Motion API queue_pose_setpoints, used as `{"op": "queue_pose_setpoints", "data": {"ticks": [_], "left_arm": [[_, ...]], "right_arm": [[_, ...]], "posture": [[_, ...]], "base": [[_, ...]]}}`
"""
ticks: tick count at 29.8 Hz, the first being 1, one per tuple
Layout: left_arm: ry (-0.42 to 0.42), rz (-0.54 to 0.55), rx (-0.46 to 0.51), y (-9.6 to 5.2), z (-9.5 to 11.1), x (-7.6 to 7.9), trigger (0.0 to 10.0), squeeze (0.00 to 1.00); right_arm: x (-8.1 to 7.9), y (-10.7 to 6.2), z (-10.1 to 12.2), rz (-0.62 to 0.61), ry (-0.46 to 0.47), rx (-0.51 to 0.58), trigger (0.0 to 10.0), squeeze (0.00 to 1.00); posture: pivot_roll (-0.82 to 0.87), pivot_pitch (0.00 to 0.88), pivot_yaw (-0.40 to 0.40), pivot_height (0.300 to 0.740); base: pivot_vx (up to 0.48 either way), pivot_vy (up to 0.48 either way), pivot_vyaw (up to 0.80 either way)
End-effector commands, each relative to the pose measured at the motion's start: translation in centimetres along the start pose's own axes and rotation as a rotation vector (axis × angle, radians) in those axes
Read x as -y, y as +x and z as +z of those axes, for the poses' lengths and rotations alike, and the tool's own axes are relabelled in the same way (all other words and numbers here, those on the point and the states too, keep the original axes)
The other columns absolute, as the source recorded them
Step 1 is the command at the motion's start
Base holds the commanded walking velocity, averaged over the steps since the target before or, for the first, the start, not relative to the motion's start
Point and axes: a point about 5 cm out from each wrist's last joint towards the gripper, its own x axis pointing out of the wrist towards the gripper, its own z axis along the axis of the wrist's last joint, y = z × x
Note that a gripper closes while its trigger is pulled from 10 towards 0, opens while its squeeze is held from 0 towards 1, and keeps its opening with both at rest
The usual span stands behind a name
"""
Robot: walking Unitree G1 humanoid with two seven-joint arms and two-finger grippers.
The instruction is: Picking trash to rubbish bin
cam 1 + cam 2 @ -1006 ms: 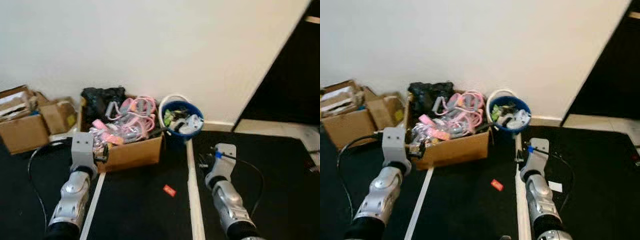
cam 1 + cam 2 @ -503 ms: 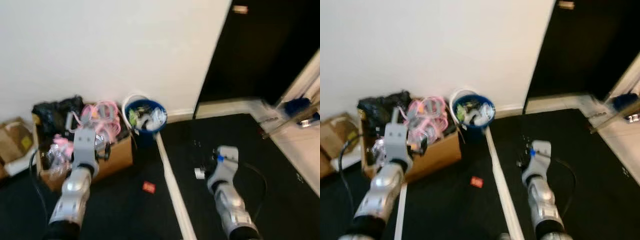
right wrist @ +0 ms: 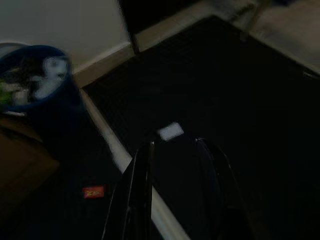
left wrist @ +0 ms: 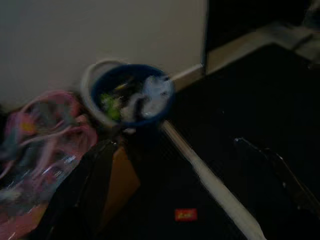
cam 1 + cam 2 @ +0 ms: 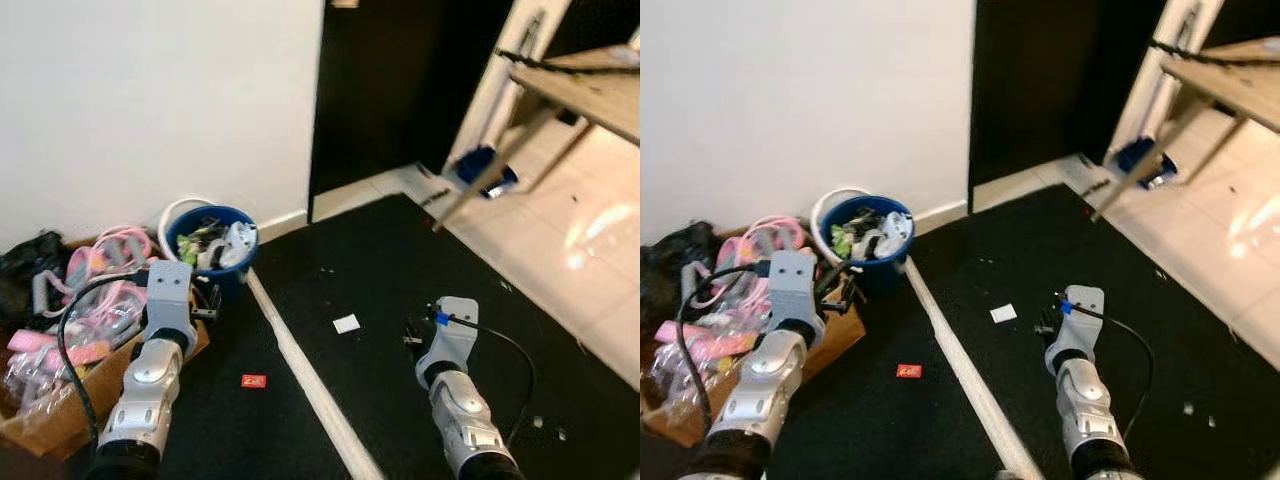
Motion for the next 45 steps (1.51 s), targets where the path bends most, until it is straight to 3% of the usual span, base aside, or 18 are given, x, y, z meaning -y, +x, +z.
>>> {"op": "queue_pose_setpoints", "data": {"ticks": [1, 38, 45], "left_arm": [[0.005, -0.011, -0.023, -0.2, -0.5, 0.2, 10.0, 0.00], [-0.024, -0.065, -0.033, -0.1, -0.4, 0.8, 10.0, 0.00], [-0.005, -0.069, -0.060, -0.1, -0.8, 0.8, 10.0, 0.00]], "right_arm": [[0.5, -0.1, 0.0, -0.019, 0.006, -0.001, 10.0, 0.00], [0.6, -0.2, -0.1, -0.032, 0.020, -0.001, 10.0, 0.00], [-0.4, -0.1, 1.8, 0.037, -0.008, 0.127, 10.0, 0.00]], "posture": [[0.05, 0.129, 0.031, 0.740], [0.04, 0.093, 0.038, 0.740], [0.04, 0.093, 0.039, 0.740]], "base": [[0.000, 0.000, -0.80], [0.000, 0.000, -0.80], [0.000, 0.000, -0.22]]}}
